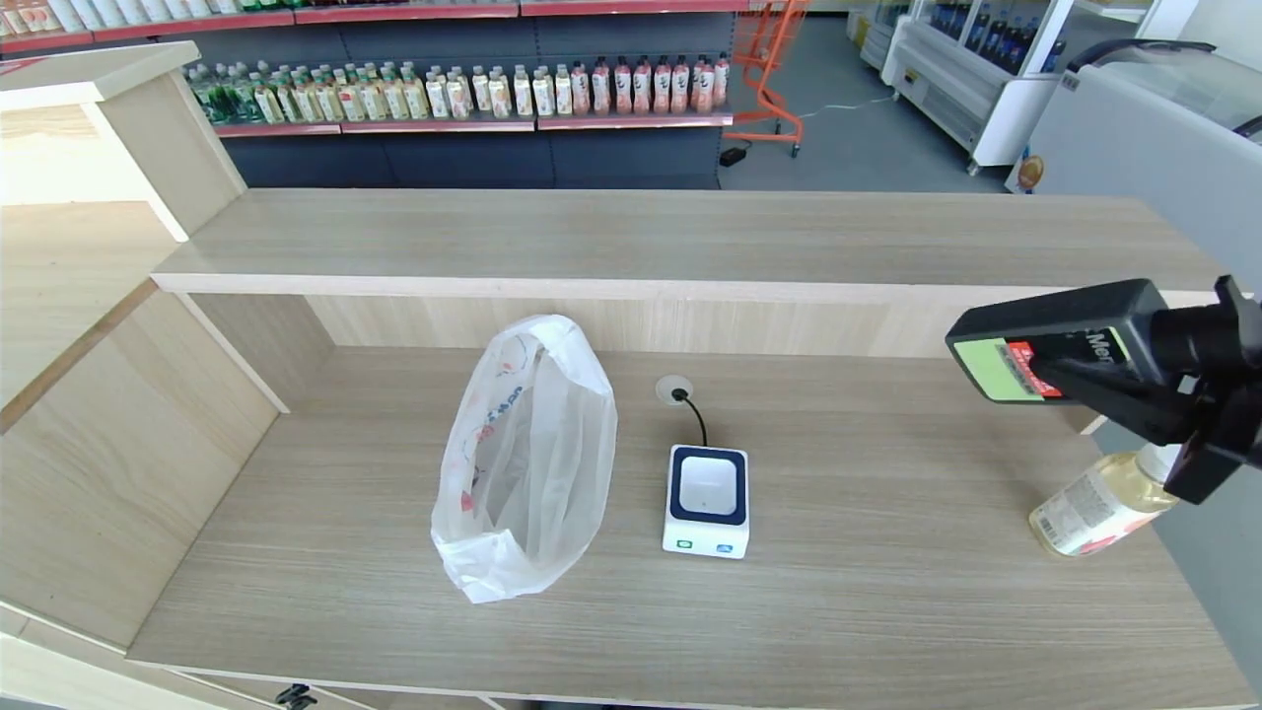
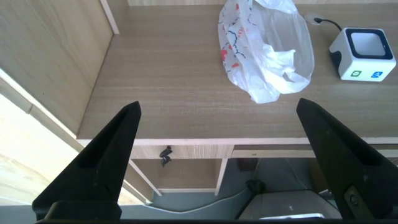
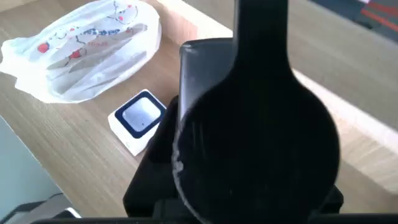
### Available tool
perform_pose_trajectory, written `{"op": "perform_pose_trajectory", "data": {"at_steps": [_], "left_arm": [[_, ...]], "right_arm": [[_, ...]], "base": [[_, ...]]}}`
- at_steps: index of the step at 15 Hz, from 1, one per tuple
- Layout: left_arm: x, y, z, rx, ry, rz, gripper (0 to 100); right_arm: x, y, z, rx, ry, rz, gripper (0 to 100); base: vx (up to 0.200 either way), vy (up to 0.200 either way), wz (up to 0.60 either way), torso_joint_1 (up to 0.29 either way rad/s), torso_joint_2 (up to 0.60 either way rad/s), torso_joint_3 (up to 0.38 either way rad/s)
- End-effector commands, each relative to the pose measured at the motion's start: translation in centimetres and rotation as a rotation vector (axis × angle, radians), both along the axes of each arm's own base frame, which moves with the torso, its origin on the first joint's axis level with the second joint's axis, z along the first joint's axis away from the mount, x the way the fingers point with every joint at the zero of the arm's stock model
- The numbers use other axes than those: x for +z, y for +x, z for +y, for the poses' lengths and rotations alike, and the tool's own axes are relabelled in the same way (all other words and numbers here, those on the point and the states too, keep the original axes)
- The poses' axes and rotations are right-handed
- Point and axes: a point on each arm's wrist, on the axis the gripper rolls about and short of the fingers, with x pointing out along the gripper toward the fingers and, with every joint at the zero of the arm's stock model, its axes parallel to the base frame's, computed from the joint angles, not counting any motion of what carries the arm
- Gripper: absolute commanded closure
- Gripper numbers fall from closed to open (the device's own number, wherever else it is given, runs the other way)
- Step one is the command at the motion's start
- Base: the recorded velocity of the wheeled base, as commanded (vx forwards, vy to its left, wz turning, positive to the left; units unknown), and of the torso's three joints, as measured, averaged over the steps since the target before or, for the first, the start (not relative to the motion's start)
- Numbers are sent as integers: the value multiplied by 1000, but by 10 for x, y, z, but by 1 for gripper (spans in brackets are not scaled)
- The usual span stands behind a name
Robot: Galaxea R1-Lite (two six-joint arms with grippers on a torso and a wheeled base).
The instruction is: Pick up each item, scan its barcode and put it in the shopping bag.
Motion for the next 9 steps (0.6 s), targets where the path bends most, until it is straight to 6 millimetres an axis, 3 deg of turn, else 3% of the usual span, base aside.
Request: {"op": "perform_pose_trajectory", "data": {"at_steps": [1, 3, 5, 7, 9], "left_arm": [[0, 0, 0, 0, 0, 1, 0], [0, 0, 0, 0, 0, 1, 0], [0, 0, 0, 0, 0, 1, 0], [0, 0, 0, 0, 0, 1, 0], [0, 0, 0, 0, 0, 1, 0]], "right_arm": [[-24, 14, 13, -144, 220, 412, 100], [-55, 31, 27, -246, 424, 792, 100], [-72, 51, 47, -249, 432, 919, 100], [-76, 65, 69, -227, 494, 1013, 100], [-89, 78, 76, -243, 478, 1066, 100]], "base": [[0, 0, 0, 0, 0, 0], [0, 0, 0, 0, 0, 0], [0, 0, 0, 0, 0, 0], [0, 0, 0, 0, 0, 0], [0, 0, 0, 0, 0, 0]]}}
